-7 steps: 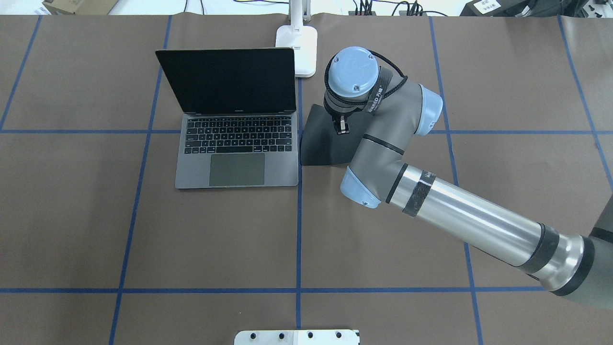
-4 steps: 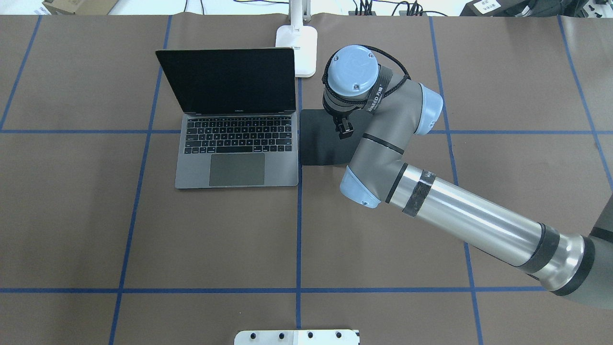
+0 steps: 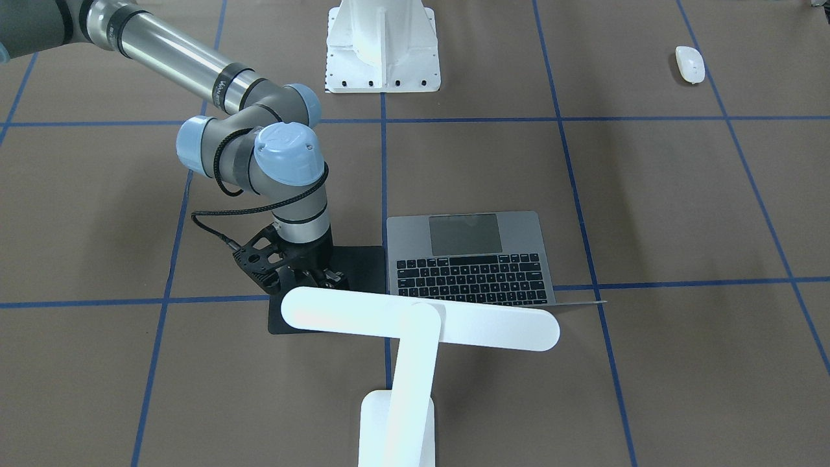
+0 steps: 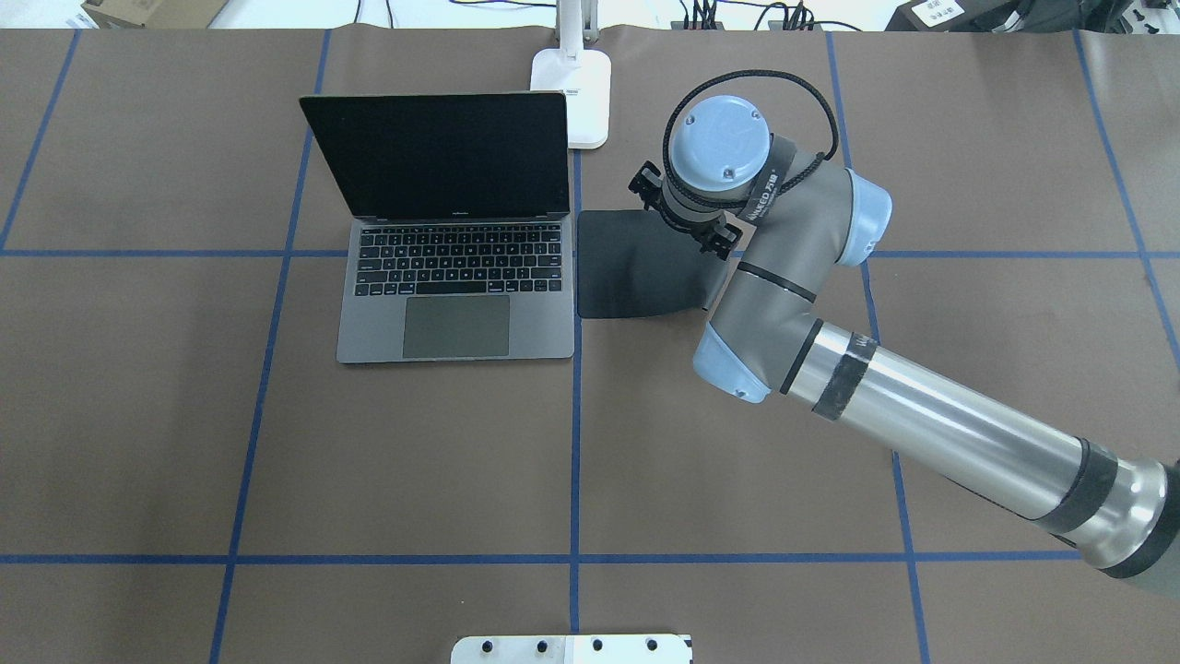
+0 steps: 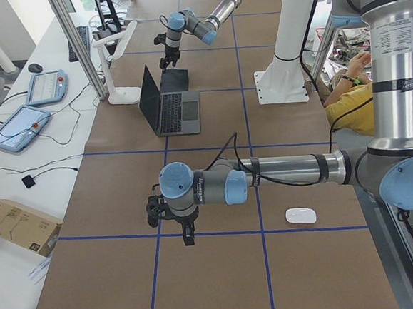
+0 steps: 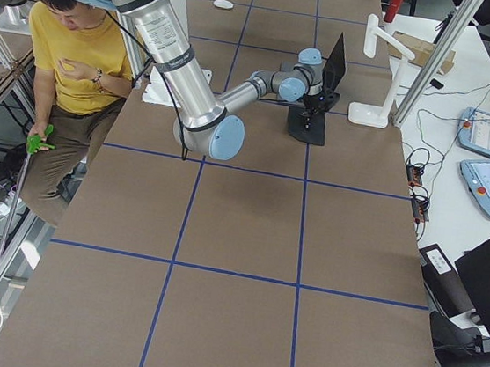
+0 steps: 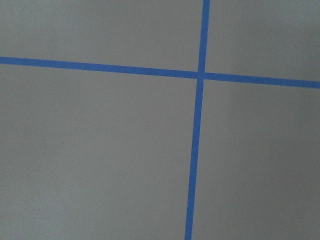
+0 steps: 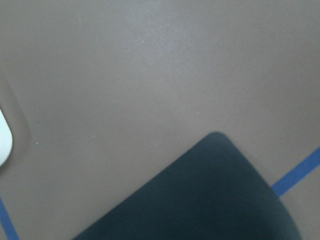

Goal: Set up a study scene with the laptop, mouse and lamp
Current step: 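Release the mouse pad and withdraw the right arm away from the table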

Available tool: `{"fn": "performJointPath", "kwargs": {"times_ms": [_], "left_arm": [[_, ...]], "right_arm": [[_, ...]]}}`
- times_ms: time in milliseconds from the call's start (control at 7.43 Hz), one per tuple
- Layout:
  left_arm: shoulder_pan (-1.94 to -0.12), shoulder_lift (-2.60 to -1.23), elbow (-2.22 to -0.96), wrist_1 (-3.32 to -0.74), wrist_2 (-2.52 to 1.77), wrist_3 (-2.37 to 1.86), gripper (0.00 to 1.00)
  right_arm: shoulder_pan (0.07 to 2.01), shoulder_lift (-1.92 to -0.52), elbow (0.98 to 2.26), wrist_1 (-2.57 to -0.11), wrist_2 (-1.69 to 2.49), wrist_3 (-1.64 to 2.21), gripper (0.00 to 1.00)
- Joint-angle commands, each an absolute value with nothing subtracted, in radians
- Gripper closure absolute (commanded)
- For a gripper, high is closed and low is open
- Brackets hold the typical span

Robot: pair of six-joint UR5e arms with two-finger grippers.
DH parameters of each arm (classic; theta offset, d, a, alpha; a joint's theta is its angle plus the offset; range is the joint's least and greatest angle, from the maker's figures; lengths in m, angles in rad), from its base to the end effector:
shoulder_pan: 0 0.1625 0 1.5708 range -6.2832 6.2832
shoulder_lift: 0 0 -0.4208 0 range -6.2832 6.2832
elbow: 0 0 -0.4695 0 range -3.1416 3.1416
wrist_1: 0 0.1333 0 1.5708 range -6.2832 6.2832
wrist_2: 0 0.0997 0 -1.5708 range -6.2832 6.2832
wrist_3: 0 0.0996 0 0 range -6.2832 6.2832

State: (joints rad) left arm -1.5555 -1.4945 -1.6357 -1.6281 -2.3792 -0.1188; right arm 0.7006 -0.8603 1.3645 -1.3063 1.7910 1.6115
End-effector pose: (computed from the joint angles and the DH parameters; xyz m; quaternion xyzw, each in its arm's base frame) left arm -0.0530 -0.5410 0.6516 -0.0053 0.3937 -0.0385 0.9184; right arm -0.5586 -0.6170 0.2552 0.0244 -0.3856 0.2954 0.8738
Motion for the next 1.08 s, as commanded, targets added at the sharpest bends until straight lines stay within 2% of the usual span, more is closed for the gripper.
{"fn": "performJointPath", "kwargs": {"times_ms": [0, 269, 404, 538, 942], "left_arm": [[-1.555, -1.497, -1.647, -1.626, -2.379, -0.12, 0.0], [-1.555, -1.503, -1.669, -1.631, -2.378, -0.112, 0.0], [-1.548, -1.578, -1.674, -1.65, -2.379, -0.113, 0.0], [-1.546, -1.585, -1.677, -1.651, -2.385, -0.115, 0.0], [-1.529, -1.572, -1.718, -1.704, -2.382, -0.11, 0.0]], "right_arm": [[0.819, -1.007, 1.495, -1.31, 1.97, 1.287, 0.0], [0.889, -1.215, 1.658, -1.315, 2.002, 1.099, 0.0], [0.932, -1.312, 1.713, -1.313, 2.026, 0.972, 0.0], [0.983, -1.392, 1.75, -1.313, 2.055, 0.848, 0.0], [1.208, -1.578, 1.755, -1.313, 2.231, 0.422, 0.0]]}}
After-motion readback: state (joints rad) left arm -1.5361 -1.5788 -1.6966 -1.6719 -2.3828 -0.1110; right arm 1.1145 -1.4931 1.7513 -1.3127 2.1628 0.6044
